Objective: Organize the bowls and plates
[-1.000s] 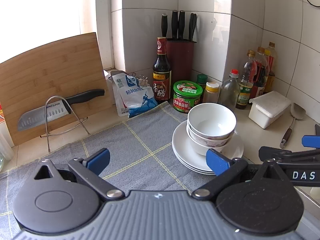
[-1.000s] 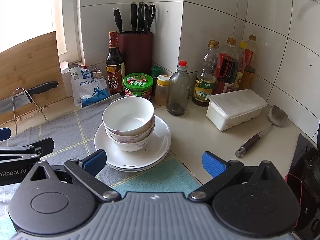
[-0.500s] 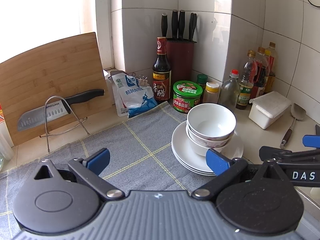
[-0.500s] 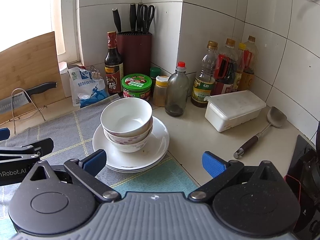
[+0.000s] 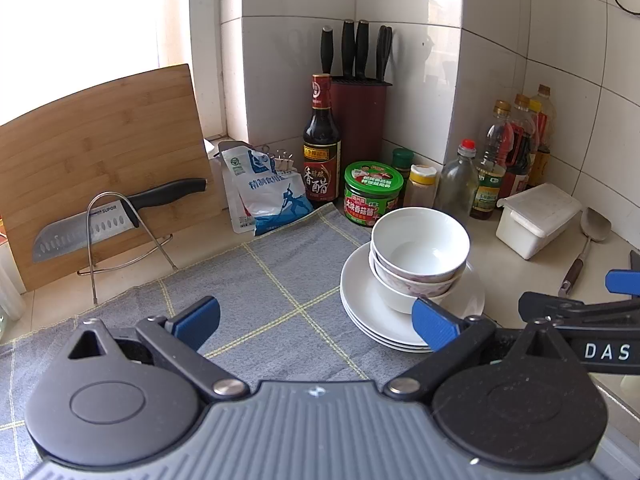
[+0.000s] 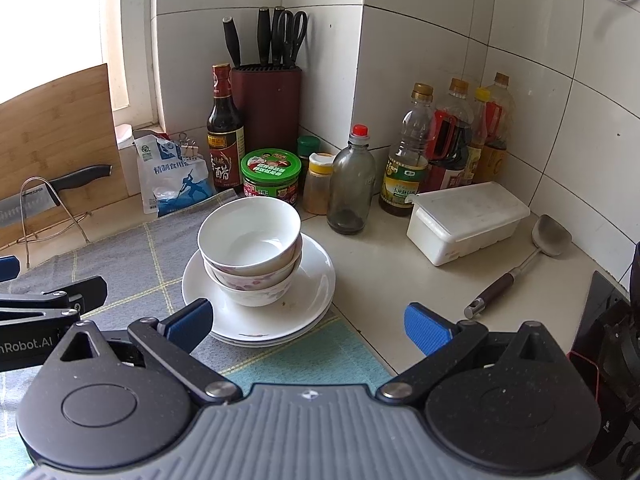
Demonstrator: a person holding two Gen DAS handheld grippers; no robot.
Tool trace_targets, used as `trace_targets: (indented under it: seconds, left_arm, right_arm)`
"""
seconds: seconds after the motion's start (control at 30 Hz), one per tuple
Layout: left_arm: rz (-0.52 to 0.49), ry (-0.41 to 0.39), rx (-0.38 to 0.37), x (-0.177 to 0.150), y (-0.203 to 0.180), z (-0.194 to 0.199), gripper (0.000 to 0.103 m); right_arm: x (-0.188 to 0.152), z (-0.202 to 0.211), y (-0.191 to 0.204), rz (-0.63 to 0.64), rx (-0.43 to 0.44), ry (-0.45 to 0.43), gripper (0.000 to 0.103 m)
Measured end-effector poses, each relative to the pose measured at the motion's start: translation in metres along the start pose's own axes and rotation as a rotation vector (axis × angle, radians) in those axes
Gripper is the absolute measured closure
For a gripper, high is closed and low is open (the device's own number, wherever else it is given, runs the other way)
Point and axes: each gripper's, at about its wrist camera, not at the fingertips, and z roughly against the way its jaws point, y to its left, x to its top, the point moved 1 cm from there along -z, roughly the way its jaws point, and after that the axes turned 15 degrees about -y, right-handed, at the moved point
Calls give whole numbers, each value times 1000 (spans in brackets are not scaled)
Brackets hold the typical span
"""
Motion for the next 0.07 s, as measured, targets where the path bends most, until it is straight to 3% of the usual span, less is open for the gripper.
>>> trace_targets:
  seconds: [0.07]
  left_arm:
    - [1,0,-2,0,-1,-1,2]
  right_arm:
    - [0,0,0,0,-1,-1,0]
